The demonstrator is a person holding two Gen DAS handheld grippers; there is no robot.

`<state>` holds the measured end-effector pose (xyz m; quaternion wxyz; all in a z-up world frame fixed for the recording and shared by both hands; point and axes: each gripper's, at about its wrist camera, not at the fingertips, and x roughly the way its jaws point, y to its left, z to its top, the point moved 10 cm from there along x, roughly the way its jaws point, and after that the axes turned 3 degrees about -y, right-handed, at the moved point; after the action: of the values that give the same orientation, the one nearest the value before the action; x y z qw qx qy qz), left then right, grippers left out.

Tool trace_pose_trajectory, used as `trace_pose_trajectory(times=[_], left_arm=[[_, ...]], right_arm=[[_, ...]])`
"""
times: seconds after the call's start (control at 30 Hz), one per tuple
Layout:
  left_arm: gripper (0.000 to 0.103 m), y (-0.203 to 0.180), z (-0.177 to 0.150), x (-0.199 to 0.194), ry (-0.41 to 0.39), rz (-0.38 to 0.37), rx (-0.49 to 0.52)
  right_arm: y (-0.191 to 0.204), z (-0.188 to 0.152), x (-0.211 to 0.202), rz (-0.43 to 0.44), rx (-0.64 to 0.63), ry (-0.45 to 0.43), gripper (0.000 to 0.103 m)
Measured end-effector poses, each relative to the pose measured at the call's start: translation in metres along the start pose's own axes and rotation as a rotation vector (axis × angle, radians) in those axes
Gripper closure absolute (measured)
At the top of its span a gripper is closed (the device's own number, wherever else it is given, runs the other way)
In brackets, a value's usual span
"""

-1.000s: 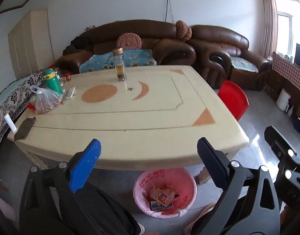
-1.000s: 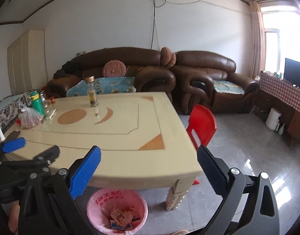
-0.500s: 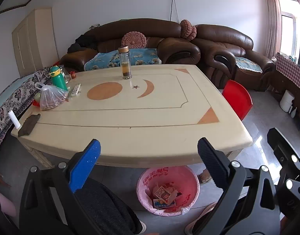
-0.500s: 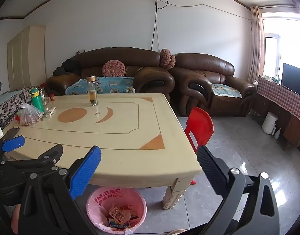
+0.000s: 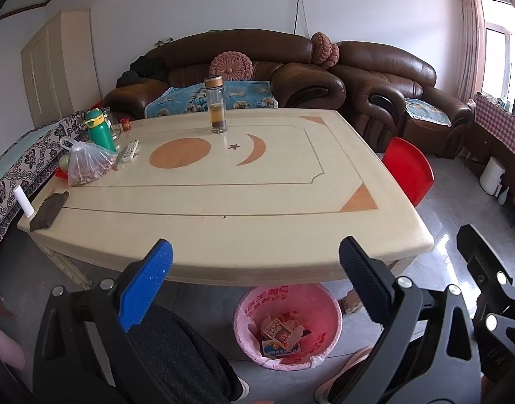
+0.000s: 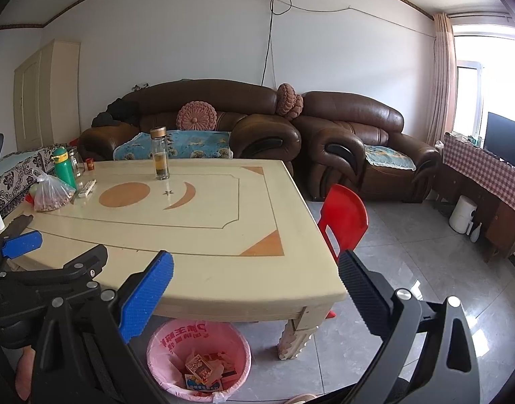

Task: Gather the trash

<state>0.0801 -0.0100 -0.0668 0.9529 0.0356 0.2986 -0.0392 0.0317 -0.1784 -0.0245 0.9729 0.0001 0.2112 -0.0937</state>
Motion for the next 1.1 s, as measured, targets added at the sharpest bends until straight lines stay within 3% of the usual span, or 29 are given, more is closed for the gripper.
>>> trace_pose_trajectory(times=[1.1], left_arm=[[0.006,0.0083,-0.0048,0.0052,0.032,0.02,-0.029]], right_arm=[[0.0051,-0.0039,0.0039,0.021,-0.005,0.002,0.007]])
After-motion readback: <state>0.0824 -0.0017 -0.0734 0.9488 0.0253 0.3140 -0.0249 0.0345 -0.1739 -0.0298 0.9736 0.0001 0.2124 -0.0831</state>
